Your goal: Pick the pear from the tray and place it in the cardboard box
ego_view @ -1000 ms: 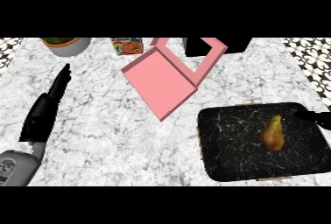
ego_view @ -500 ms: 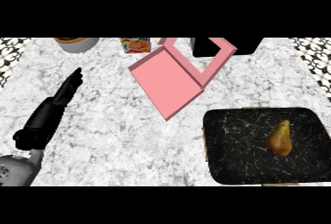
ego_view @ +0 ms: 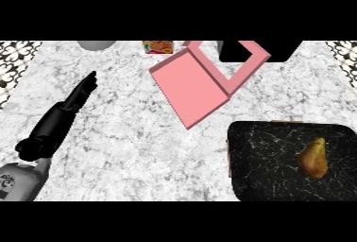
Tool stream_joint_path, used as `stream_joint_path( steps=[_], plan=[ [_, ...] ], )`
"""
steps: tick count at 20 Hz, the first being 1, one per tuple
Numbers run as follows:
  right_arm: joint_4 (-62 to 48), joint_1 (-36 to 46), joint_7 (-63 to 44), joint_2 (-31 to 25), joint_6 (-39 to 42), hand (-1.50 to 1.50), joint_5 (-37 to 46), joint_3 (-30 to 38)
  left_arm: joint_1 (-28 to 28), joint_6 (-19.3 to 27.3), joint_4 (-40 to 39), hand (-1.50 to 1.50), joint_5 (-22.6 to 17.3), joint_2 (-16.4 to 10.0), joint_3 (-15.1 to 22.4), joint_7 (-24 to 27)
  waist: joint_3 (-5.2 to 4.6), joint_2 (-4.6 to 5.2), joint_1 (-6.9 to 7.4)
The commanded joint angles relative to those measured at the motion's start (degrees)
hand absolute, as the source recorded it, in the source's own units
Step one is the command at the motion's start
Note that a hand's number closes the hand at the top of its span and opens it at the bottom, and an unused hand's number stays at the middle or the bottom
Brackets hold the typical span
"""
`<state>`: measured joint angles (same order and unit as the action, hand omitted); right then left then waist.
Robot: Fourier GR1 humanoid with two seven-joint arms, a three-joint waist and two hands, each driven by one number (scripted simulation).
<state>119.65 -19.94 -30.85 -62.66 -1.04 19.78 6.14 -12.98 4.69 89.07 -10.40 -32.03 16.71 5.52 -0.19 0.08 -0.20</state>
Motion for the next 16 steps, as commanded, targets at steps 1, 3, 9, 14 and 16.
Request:
stream_joint_path(
  steps=[1, 3, 9, 14, 16],
  plan=[
    [4.45, 3.6, -12.15, -3.49, 9.27, -1.5, -0.42, -6.28, -2.85, -1.47, -1.31, 0.0, 0.13, 0.71, -0.09, -0.91, 0.01, 0.45, 1.47],
    [5.88, 7.19, -17.89, -2.57, 12.03, -1.5, -1.04, -10.22, -4.58, -2.39, -1.48, 0.0, -0.55, 0.77, -1.22, -1.65, 0.05, 0.42, 1.8],
    [5.54, 19.62, -34.43, 2.66, 19.66, -1.5, 1.07, -22.53, -3.71, -3.08, -3.45, 0.0, 1.65, 2.37, -0.61, 0.1, 0.08, 0.42, 2.45],
    [-3.74, 28.62, -38.56, 8.69, 23.0, -1.5, -0.33, -26.94, -6.39, -1.81, -5.28, 0.0, 3.75, 5.93, 0.72, -0.5, 0.08, 0.55, 2.46],
    [-6.28, 28.22, -38.47, 12.86, 20.53, -1.5, 4.45, -30.49, -1.44, -1.99, -2.26, 0.0, 4.07, 4.96, 0.77, 0.26, 0.14, 0.18, 2.26]
  ],
)
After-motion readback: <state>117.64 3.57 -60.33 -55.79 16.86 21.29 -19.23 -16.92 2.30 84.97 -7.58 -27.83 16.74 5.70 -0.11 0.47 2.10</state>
